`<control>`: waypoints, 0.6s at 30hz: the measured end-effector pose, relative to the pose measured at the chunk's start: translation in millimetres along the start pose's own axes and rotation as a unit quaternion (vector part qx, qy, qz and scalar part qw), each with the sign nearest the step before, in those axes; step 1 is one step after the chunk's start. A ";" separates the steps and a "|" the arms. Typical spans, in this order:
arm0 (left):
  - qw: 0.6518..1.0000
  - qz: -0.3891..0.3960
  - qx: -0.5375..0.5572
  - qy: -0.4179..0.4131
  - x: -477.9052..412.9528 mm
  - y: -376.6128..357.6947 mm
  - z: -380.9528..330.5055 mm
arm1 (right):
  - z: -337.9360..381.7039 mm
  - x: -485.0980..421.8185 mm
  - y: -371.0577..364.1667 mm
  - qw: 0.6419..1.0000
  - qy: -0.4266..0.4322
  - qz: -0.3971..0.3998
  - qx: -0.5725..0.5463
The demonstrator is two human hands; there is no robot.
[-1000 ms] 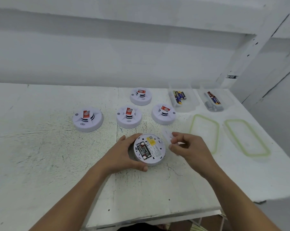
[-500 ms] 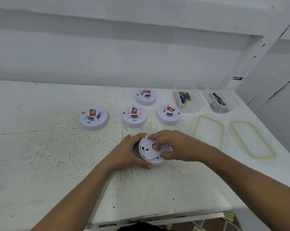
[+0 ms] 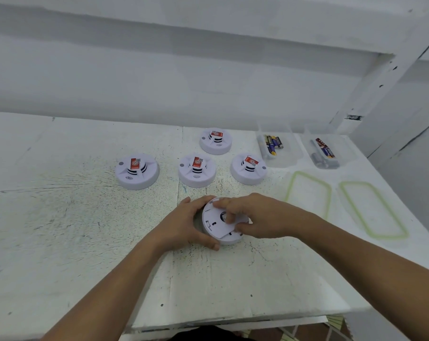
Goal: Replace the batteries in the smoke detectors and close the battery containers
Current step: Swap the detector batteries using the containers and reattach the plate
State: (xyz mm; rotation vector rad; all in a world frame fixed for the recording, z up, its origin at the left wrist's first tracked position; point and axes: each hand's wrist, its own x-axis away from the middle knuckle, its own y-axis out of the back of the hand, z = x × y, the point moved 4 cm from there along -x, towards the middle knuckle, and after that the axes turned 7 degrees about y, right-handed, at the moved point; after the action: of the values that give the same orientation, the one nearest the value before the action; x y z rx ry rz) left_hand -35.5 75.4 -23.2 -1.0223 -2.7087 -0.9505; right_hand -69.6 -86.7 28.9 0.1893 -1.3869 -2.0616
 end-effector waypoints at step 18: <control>1.000 -0.011 -0.012 -0.015 3.3 -3.4 -10.0 | 3.3 1.3 -19.1 0.998 -0.006 -0.066 -0.022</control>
State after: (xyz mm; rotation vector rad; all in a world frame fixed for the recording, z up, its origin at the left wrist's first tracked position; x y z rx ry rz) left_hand -41.4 69.4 -16.0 -1.0225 -2.7452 -0.9806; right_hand -80.2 -80.4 14.0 0.2549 -1.3676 -2.2024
